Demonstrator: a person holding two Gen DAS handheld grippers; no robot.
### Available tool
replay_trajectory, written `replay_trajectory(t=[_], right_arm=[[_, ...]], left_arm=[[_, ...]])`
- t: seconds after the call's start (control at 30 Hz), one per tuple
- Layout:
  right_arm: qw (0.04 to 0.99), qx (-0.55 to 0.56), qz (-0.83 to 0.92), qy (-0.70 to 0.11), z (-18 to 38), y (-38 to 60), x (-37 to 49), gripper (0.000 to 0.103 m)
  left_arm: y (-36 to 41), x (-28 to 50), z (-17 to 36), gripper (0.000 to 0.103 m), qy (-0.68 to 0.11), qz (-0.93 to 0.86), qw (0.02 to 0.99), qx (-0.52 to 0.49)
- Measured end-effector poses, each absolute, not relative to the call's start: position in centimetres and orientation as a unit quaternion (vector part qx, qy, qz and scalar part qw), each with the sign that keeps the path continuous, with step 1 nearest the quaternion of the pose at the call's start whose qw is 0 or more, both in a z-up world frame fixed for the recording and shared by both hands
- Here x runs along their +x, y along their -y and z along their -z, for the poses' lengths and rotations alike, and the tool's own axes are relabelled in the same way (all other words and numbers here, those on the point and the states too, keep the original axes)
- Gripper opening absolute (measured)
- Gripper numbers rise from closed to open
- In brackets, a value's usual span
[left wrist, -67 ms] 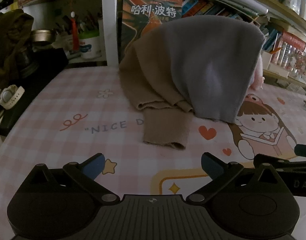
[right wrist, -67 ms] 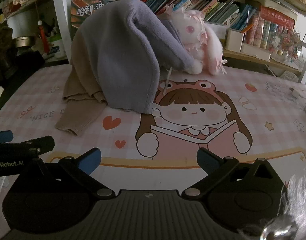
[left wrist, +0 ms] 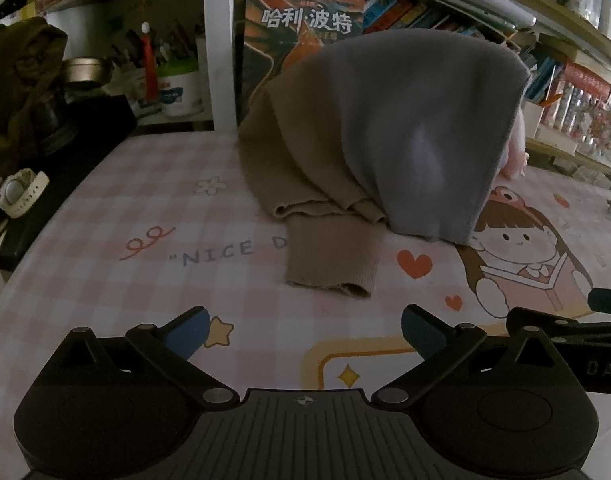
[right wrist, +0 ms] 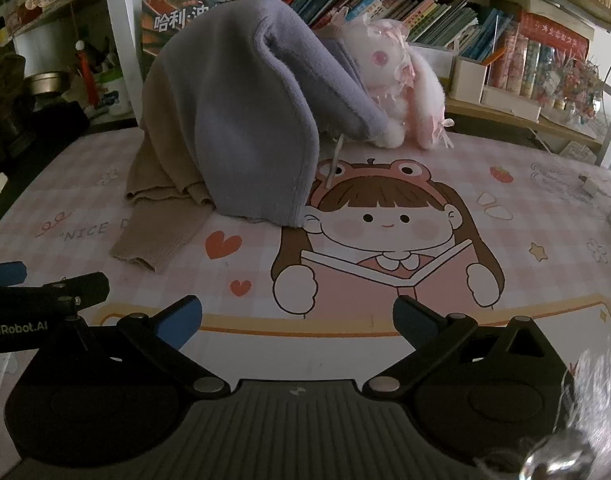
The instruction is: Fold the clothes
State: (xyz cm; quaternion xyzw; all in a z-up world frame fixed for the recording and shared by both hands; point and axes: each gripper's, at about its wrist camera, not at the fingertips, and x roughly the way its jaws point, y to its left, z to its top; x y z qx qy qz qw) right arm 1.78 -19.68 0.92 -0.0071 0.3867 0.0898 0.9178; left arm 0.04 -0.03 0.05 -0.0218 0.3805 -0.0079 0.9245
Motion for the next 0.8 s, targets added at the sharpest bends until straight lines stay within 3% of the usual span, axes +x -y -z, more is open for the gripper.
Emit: replay_trajectory(t=[0.8], right_arm=[[0.916, -0.006, -0.086, -0.393, -0.48, 19.47, 2.08, 0.103]], left_arm=[[0.08, 0.15, 0.66, 0.103, -0.383, 0.01, 0.924, -0.018]])
